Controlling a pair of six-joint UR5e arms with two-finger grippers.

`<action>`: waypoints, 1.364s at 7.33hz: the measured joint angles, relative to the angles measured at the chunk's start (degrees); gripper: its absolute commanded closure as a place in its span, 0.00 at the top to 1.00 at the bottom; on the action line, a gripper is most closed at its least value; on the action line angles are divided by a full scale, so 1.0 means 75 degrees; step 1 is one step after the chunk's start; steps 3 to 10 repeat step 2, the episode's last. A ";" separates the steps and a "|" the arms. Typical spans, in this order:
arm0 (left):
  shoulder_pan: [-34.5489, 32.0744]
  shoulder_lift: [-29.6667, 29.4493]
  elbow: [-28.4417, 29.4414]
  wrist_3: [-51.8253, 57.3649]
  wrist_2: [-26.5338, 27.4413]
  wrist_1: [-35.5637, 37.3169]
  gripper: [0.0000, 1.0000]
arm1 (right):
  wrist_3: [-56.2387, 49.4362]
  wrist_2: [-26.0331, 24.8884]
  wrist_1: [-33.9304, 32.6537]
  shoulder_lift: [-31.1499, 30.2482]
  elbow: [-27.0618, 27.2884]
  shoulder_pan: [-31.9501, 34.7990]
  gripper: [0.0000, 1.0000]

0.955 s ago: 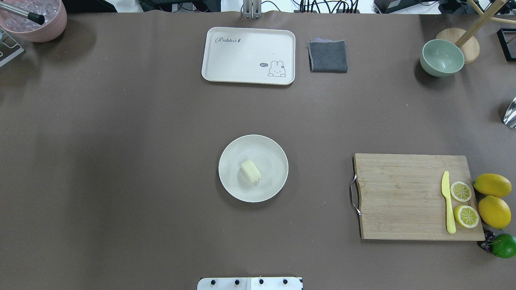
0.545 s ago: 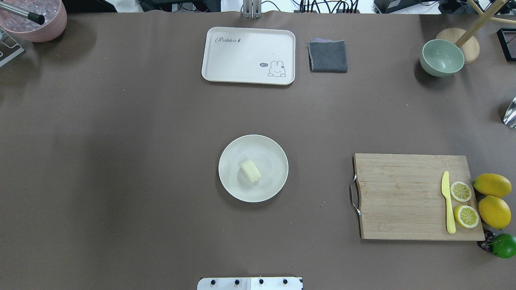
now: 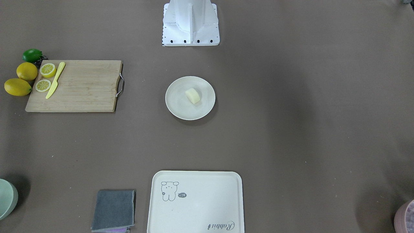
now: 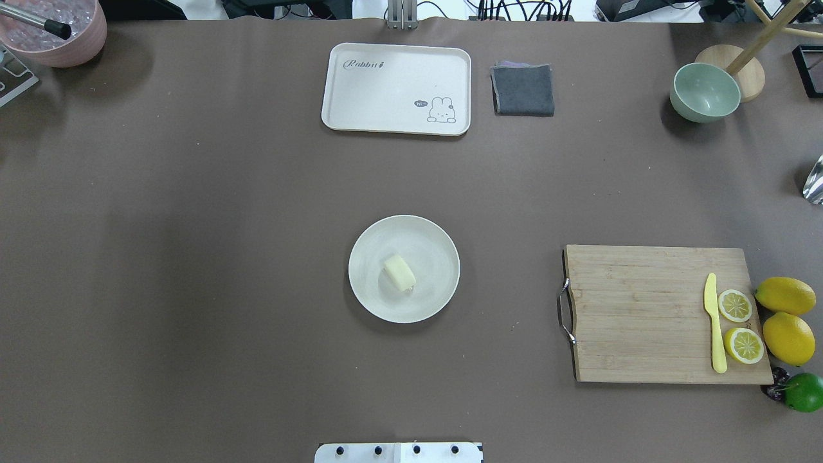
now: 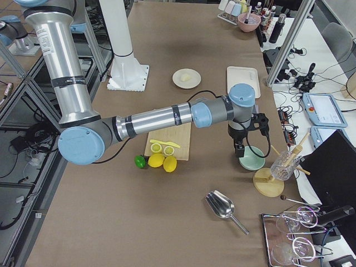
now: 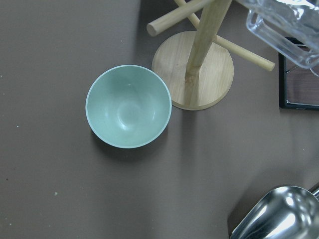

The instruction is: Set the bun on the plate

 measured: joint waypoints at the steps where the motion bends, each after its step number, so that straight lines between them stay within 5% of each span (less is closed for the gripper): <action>1: -0.0012 0.0033 0.0019 0.0020 0.0132 0.0016 0.98 | 0.0000 -0.0010 0.0007 -0.0020 -0.0026 0.0009 1.00; 10: -0.0021 0.0076 0.0025 0.0027 0.0329 0.0021 0.98 | 0.0003 -0.0018 0.0008 -0.0027 -0.0037 0.0015 1.00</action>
